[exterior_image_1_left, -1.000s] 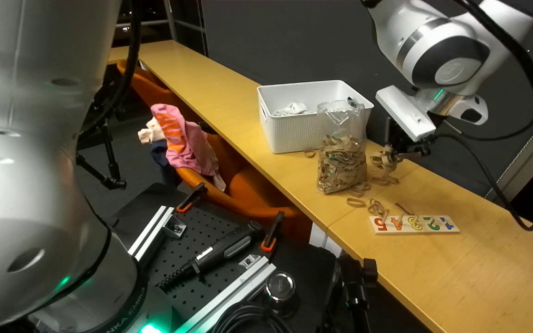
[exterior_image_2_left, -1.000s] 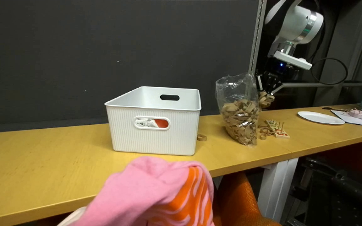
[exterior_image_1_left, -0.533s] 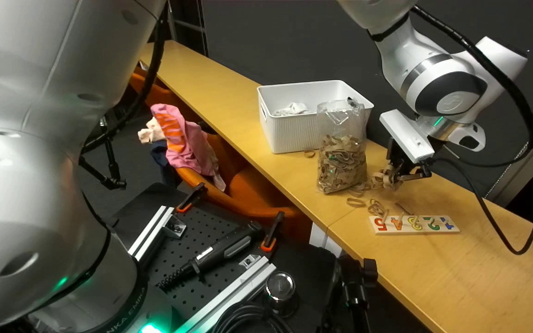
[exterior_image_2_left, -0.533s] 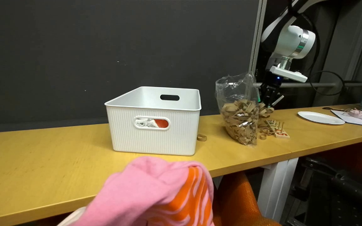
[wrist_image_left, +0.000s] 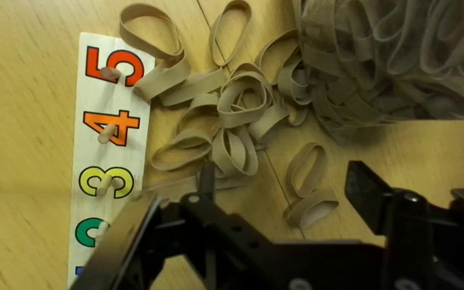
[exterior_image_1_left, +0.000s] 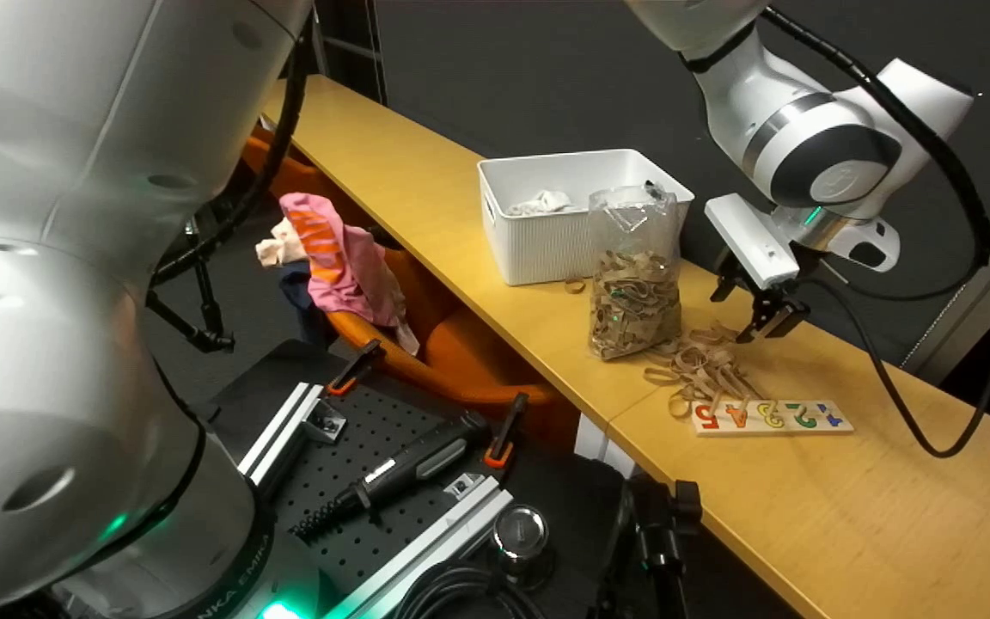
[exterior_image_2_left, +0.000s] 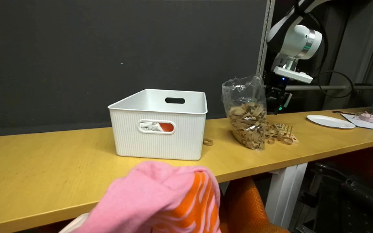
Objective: Remove some of the rubber bands from the plastic bag and put them on the table
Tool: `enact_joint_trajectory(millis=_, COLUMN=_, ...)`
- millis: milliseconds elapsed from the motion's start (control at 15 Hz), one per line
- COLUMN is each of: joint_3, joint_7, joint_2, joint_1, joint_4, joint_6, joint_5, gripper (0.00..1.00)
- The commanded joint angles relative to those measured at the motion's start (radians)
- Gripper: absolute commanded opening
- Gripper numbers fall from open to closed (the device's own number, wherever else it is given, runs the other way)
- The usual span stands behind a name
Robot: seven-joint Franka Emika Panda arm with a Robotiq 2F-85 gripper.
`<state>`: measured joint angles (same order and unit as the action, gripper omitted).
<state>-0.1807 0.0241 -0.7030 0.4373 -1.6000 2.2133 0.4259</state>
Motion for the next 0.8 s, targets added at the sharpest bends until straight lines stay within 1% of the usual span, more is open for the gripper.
enact_joint_trajectory(millis=0, joint_3=-0.022, joint_7=0.085, joint_2=0.098, joint_1=-0.051, joint_4=-0.073, joint_6=0.017, joint_5=-0.057, gripper=1.0)
enact_joint_trajectory(millis=267, joint_3=-0.041, joint_7=0.14, joint_2=0.251, joint_1=-0.127, joint_4=-0.207, joint_6=0.13, joint_5=-0.127, gripper=1.0)
enact_joint_trajectory(millis=467, joint_3=-0.041, joint_7=0.165, joint_2=0.346, joint_1=-0.166, joint_4=-0.273, joint_6=0.156, joint_5=-0.182, gripper=1.0)
enact_joint_trajectory(millis=733, joint_3=-0.041, joint_7=0.215, joint_2=0.436, joint_1=-0.224, joint_4=-0.36, joint_6=0.208, joint_5=-0.257, gripper=1.0)
